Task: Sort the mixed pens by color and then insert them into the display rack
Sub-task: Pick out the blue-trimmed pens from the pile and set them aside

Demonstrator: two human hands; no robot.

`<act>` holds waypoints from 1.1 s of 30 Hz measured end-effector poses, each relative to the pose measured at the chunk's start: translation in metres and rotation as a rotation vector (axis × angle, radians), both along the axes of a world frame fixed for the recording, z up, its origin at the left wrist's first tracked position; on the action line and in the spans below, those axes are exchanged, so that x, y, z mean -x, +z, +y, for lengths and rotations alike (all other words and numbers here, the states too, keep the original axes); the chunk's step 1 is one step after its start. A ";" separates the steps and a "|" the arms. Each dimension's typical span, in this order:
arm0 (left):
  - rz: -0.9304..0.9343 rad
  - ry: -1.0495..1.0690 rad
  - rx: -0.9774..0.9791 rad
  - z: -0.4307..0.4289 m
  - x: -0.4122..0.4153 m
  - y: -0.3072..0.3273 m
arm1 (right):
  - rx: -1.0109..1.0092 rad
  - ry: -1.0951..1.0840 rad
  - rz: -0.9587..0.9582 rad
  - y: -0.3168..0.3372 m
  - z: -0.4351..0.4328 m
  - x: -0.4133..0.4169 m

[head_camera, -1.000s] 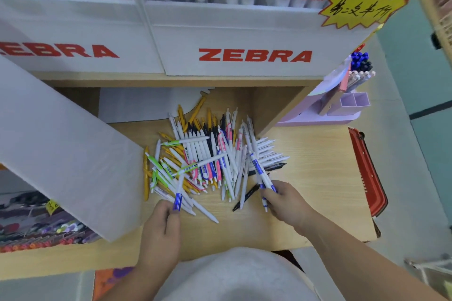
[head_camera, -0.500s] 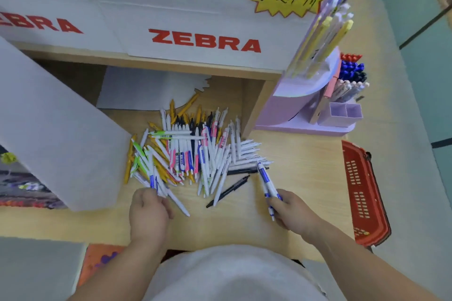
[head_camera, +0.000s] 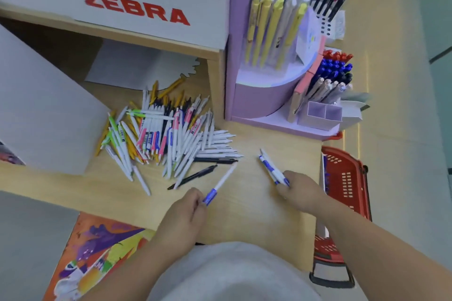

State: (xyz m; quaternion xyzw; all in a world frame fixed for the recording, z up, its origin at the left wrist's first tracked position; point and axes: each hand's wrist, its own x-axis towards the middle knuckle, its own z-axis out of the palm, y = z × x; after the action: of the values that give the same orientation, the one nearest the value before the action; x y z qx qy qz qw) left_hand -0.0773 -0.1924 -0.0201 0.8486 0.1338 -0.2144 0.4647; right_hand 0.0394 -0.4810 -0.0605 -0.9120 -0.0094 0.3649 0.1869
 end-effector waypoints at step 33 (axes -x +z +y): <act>0.536 0.758 0.594 -0.134 -0.174 -0.040 | -0.134 -0.284 -0.436 -0.020 -0.037 -0.068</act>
State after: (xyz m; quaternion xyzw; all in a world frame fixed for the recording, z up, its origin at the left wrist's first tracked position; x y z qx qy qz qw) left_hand 0.0963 -0.3268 -0.0600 0.4890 0.4773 -0.2691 0.6787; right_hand 0.1071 -0.5176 -0.0801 -0.9469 0.0543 0.1286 0.2896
